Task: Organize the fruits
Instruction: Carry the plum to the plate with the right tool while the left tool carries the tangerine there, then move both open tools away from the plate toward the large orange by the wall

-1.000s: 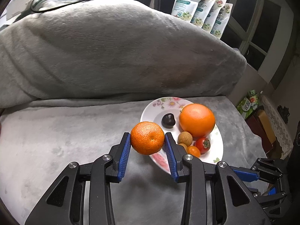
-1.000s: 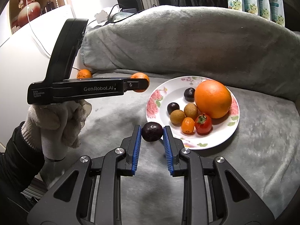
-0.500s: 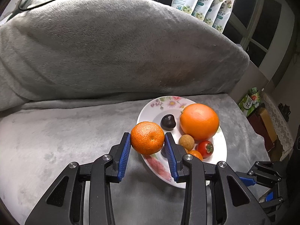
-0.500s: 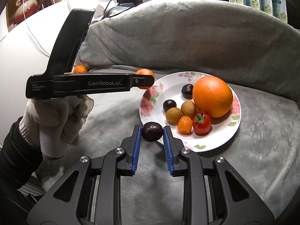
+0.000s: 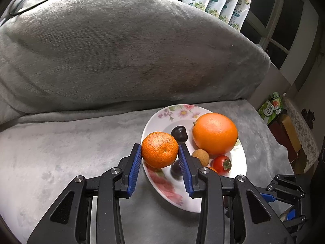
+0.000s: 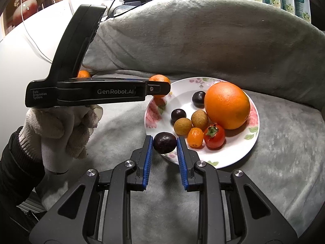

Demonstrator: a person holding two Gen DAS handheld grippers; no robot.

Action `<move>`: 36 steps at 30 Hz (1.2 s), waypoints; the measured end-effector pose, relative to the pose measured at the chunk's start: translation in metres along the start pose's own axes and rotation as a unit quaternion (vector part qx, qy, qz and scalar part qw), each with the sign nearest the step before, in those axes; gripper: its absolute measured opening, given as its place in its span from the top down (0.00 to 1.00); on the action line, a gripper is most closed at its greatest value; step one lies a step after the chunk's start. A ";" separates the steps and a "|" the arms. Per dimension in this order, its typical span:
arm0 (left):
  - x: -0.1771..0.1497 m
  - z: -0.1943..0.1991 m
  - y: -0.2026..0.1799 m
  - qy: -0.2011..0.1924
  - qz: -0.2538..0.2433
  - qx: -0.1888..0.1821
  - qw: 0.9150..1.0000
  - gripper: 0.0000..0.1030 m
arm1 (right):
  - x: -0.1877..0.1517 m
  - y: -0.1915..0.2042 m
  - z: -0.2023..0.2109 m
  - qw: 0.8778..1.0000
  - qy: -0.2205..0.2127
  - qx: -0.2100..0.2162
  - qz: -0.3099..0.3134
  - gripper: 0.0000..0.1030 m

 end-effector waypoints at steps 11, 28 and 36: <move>0.005 0.003 -0.004 -0.008 -0.002 0.003 1.000 0.45 | 0.003 -0.005 0.003 1.000 -0.009 -0.008 -0.008 0.42; 0.013 0.031 -0.019 -0.048 -0.023 0.034 0.998 0.25 | 0.006 0.003 0.012 1.000 -0.023 -0.004 -0.012 0.14; 0.015 0.048 -0.024 -0.066 -0.029 0.032 0.997 0.25 | 0.008 0.012 0.014 1.000 -0.021 0.000 -0.008 0.11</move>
Point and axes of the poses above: each gripper's, at about its wrist camera, not at the fingertips, and z roughly against the way its jaws point, y to its left, x to its top, the point moved 7 cm from there along -z, roughly the way its jaws point, and after that the axes turned 14 degrees about -x, right-handed, at the moved point
